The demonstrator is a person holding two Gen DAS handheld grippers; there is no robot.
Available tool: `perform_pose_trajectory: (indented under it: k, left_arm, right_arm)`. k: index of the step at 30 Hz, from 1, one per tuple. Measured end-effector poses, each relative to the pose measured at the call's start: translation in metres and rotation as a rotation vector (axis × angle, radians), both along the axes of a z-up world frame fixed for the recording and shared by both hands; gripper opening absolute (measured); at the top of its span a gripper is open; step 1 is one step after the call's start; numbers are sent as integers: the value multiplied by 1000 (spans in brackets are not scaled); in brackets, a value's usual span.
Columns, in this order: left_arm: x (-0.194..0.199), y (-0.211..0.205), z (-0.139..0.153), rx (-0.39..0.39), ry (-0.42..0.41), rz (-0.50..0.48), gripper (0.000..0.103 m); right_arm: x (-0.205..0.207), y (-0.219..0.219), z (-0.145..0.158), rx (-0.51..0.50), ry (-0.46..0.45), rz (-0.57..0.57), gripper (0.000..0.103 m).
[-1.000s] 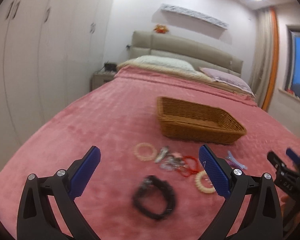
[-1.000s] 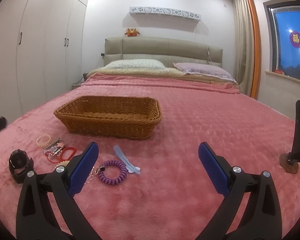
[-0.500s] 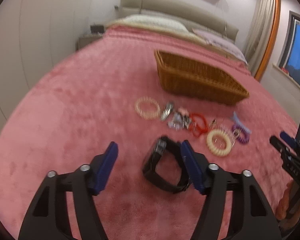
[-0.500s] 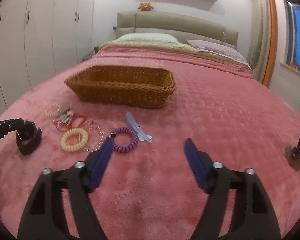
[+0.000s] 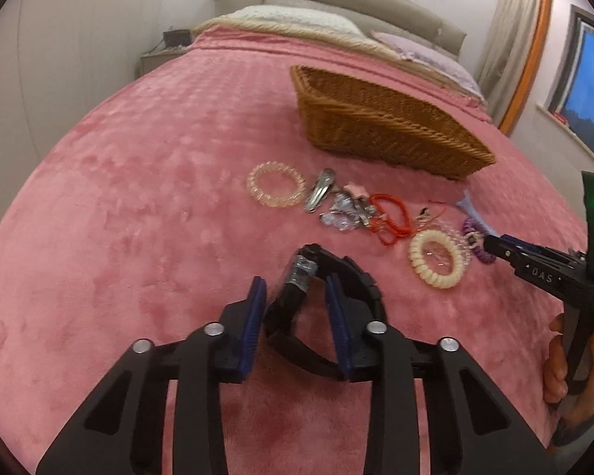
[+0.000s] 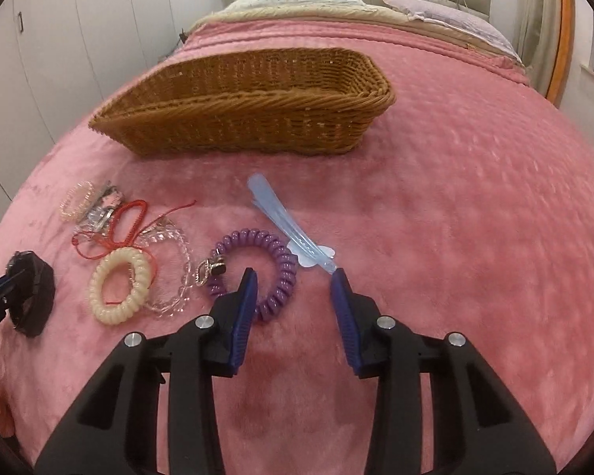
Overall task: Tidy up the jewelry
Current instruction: 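Grasp the black watch with left tool while right tool grasps purple coil tie, then carry watch and purple coil tie into the basket and open both tools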
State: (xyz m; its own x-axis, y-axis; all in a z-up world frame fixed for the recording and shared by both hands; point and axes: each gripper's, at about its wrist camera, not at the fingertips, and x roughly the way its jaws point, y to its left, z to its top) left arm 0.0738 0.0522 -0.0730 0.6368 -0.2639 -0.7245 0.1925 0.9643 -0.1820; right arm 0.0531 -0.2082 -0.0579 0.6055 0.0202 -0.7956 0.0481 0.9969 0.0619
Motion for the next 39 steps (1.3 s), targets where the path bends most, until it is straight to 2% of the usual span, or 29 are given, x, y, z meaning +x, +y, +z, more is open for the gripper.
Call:
perform_pose_trajectory:
  k: [1,3,6,9,13,15,24,28,34,36,39]
  left_arm:
    - [2,1,-2,4,14,10,22]
    - [3,5,-4,-18,28,16,20]
    - [1,7,-4,-32,29,23,18]
    - [-3,3,-1,-21,6,19,16]
    - [-8,4,6,-67,-26,6,14]
    - [-9,3,8,-88,-35,1,14]
    - [-16,-6,16,-94,-80,-17,14]
    - [-15,-13,33,-105,-105,-15,14]
    - [13,-43,87,-94,-170,-27,14]
    - [34,-57,107,-102,-201,-38,14]
    - [75,-84,119,-55,-211,-42,14]
  right_arm:
    - [0,1,0,-5,1,-1,35]
    - [0,1,-2,-7,0,8,17]
    - [-5,3,-1,-3,-12,17,10]
    - [-12,-1,4,21,-30,18,9]
    - [-30,-6,13,55,-64,20,9]
    - [-35,-6,16,57,-78,22,9]
    - [-51,-9,27,51,-125,18,9]
    - [-52,-9,52,62,-188,21,9]
    - [-17,-11,107,47,-301,29,9]
    - [2,-13,116,37,-318,28,9]
    - [43,-18,119,43,-306,23,9]
